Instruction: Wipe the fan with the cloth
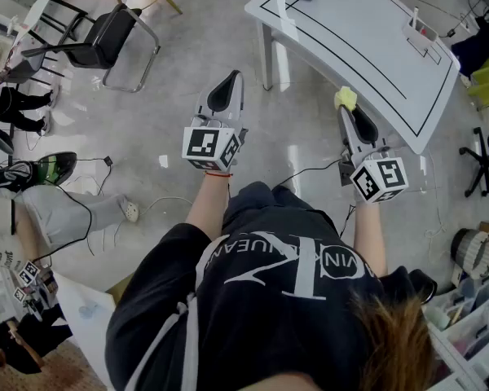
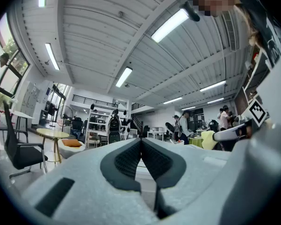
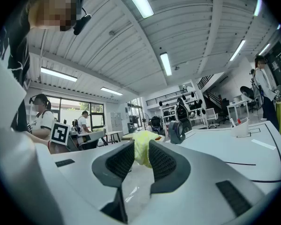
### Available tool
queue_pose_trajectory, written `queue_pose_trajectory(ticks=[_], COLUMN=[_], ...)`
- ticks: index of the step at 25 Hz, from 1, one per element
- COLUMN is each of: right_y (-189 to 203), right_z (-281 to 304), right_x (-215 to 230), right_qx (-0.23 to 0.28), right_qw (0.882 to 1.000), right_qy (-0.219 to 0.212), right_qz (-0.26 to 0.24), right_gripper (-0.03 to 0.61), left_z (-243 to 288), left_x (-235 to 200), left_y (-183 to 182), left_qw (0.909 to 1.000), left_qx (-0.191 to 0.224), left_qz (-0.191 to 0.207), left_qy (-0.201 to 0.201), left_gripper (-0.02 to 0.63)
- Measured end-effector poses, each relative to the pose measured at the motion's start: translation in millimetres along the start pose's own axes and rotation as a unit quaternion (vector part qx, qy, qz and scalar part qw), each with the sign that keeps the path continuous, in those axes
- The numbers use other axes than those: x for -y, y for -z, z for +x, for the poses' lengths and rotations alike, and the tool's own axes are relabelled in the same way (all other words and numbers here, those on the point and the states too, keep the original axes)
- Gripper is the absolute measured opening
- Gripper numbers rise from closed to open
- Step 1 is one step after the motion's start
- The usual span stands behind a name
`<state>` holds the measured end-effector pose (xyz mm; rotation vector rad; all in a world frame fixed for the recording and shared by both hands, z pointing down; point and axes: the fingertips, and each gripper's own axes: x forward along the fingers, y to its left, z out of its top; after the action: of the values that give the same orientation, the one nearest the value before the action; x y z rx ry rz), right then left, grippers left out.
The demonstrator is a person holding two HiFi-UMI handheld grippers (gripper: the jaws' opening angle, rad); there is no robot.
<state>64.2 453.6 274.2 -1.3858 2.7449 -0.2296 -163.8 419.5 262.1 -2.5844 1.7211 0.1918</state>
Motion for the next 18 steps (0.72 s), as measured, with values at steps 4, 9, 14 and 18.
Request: queue_pose_trajectory(ticks=[4,9,14,18], right_y=[4,5,14,16], right_z=[-2,-1,1,11], right_x=[1,11,23,29], right_qx=[-0.007,-0.007,-0.011,-0.011], right_qw=[1.0,1.0,1.0,0.999], right_qy=[-0.001,0.007,0.016,0.012], right_qz=[0.0,0.001,0.019,0.029], right_gripper=[0.094,0.094,0.095,0.097], left_z=[3,12,13,16], left_x=[4,10,12,4], left_y=[3,3,12,25], left_qw=[0.9999,0.9998,0.9994,0.9988], left_qx=[-0.01,-0.014,-0.03,-0.048], left_qz=[0.006,0.01,0.007,0.002], left_qy=[0.005,0.013,0.016,0.01], left_gripper=[0.011,0.011,0.011,0.011])
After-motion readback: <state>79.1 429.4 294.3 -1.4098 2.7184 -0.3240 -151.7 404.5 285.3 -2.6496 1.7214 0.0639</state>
